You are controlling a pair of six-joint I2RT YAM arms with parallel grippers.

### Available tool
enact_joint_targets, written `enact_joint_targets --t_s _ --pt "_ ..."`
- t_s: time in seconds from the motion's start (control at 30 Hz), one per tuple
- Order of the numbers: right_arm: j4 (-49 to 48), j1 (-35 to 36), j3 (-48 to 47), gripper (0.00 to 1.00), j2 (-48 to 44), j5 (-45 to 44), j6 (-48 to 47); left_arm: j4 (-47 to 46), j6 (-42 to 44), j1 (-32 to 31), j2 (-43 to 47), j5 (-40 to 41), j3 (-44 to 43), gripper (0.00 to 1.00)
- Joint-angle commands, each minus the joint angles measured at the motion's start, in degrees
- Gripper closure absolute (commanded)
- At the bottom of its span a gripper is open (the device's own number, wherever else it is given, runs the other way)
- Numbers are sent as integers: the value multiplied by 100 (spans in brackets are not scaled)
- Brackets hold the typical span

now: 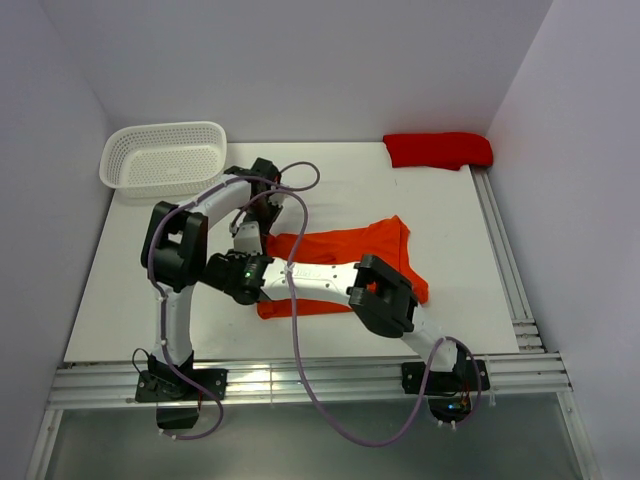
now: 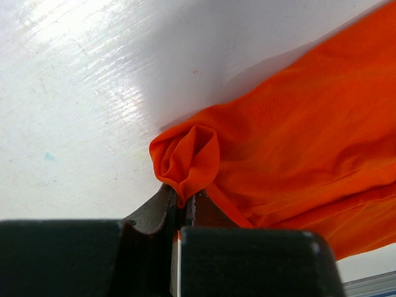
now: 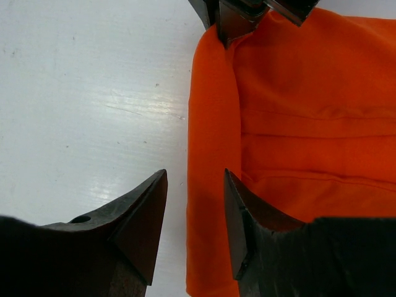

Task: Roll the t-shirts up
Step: Roll the tshirt

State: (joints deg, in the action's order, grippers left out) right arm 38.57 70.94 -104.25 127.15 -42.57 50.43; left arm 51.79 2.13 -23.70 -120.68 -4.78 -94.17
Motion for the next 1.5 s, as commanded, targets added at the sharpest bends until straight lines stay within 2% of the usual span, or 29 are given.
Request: enact_joint_targets --t_s 0.0,0.2,0.47,0.5,0.53,0.63,0.73,0.87,0.9,0.97,1.03,1.13,1.23,1.27,1.3,1.33,1.4,1.47 --pt "-33 -1 -166 51 152 -235 -60 68 -55 -55 -113 82 -259 98" --pt "388 -1 -456 51 503 -138 89 103 -72 -82 -157 100 -374 95" --pt "687 8 -272 51 600 64 502 270 -90 -73 -236 38 -663 85" --pt "818 8 -280 51 609 73 546 296 -99 -82 -262 21 -707 82" --pt "880 8 -280 51 626 82 625 305 -99 -82 -263 3 -743 75" --pt "951 17 -219 51 627 196 696 384 -90 -73 -289 -93 -918 61" --pt "898 -1 -87 51 653 319 713 490 -64 -56 -307 -234 -1147 51" --pt "881 8 -17 56 688 433 749 613 -20 -3 -307 -471 -1550 41" --pt "828 -1 -8 60 679 477 757 709 6 15 -341 -559 -1630 39" --pt "732 -36 114 62 627 556 749 797 42 102 -351 -717 -1858 37" --pt "381 -80 307 69 425 775 740 928 77 260 -342 -1040 -1973 36" --pt "-707 -246 1419 75 -154 1379 652 1035 200 523 -158 -1568 -1948 36" --pt "-2174 -475 2292 76 -857 1908 722 825 454 796 316 -1991 -1360 34" --pt "-2561 -554 2843 77 -1024 2241 766 746 568 867 448 -2227 -993 34" --pt "-3269 -685 3109 77 -1278 2435 940 684 621 920 658 -2308 -807 34" --pt "-3616 -756 3573 78 -1385 2585 1038 649 691 1007 730 -2404 -639 33" --pt "-4614 -931 3963 78 -1578 3050 1300 526 833 1052 862 -2484 -226 34" --pt "-5216 -1029 4419 78 -1632 3323 1486 359 920 1113 906 -2580 151 34"
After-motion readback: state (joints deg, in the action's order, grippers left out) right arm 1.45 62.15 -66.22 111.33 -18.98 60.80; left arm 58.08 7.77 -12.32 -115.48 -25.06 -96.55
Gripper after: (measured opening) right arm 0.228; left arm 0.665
